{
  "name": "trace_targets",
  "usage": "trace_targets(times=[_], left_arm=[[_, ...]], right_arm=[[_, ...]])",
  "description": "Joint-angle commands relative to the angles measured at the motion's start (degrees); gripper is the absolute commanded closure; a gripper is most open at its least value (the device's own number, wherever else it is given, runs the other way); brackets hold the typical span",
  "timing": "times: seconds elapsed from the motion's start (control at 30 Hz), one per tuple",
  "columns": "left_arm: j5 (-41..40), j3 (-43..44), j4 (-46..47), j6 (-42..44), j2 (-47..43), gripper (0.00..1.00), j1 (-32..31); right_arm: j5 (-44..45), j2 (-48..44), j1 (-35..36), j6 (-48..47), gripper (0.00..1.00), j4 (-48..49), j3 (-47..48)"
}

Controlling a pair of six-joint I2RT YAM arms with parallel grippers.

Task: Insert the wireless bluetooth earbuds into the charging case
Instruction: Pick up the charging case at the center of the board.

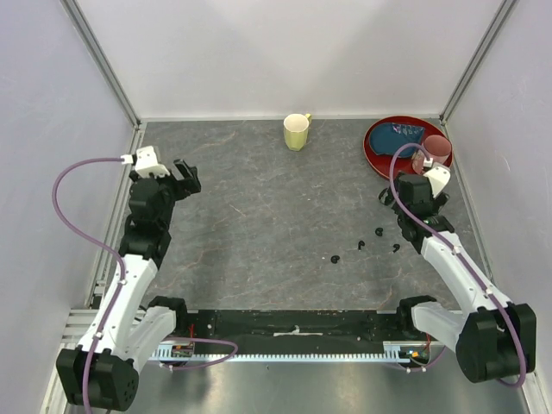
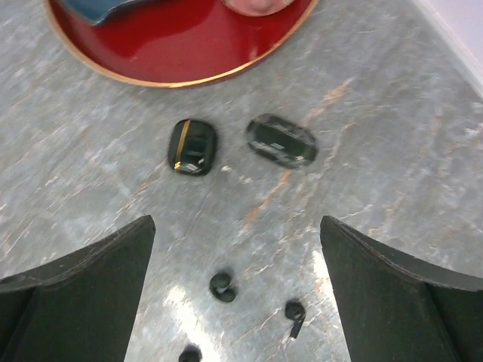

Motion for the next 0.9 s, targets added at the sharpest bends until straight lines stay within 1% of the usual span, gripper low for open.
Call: trace_targets(times=[0.0,0.03,0.07,0.13,0.17,0.2,0.3,0.37,0.5,0.6,0.63,0.7,0.77,0.8,0.83,0.87], left_arm=[[11.7,10.6,-15.0,-1.8,2.8,0.05,0.1],[16.2,11.9,-16.6,2.5,3.1,0.05,0.1],[22.8,13.0,-17.5,4.5,3.6,0.05,0.1],[26.2,12.9,-18.8,5.7,3.5,0.05,0.1],[25.9,12.4,-19.2,4.3,3.2,0.05,0.1],[22.1,12.5,-20.3,0.4,2.9,0.05,0.2],[20.2,11.9,-21.2,-0.1,2.3,0.02,0.1],[19.9,11.7,-22.1,-0.1,2.2,0.00,0.1],[19.4,11.0,-22.8,-0.5,2.3,0.00,0.2],[20.7,11.2,-23.1,-0.7,2.6,0.00,0.6],[21.3,10.6,-22.8,-0.4,2.5,0.00,0.6],[22.4,10.0,-21.0,0.7,2.2,0.00,0.6],[24.4,6.4,-17.0,2.3,0.6,0.00,0.6],[24.7,4.5,-11.7,4.0,0.0,0.00,0.6],[24.7,0.1,-9.0,4.5,-0.7,0.00,0.6],[24.1,-2.0,-6.6,4.9,-2.1,0.00,0.6]], right_arm=[[-16.0,-4.0,-0.4,-10.1,0.02,4.6,-0.7],[-18.1,-4.5,-0.5,-11.2,0.02,6.8,-1.3],[-18.9,-4.8,-0.4,-10.4,0.02,7.4,-1.4],[-19.0,-4.4,-0.3,-9.6,0.02,8.5,-1.4],[-18.7,-3.8,-0.3,-9.6,0.02,9.0,-1.6],[-16.5,-3.7,-0.4,-9.1,0.02,9.2,-1.5],[-11.9,-3.0,-0.4,-9.5,0.02,9.4,-1.2],[-14.5,-3.6,-0.4,-12.4,0.02,7.5,-0.6],[-11.7,-5.2,-0.4,-9.8,0.02,9.0,-2.8],[-15.2,-3.8,-0.4,-9.5,0.02,8.9,-2.3],[-17.8,-3.1,-0.4,-9.6,0.02,9.0,-2.2],[-20.1,-2.4,-0.4,-9.6,0.02,9.0,-1.7],[-21.2,-1.7,-0.4,-9.0,0.02,9.2,-1.6],[-20.8,-1.9,-0.3,-8.2,0.02,10.0,-3.3],[-20.4,-2.9,-0.4,-7.6,0.02,12.4,-4.6],[-19.6,-3.8,-0.4,-7.2,0.02,13.6,-7.5]])
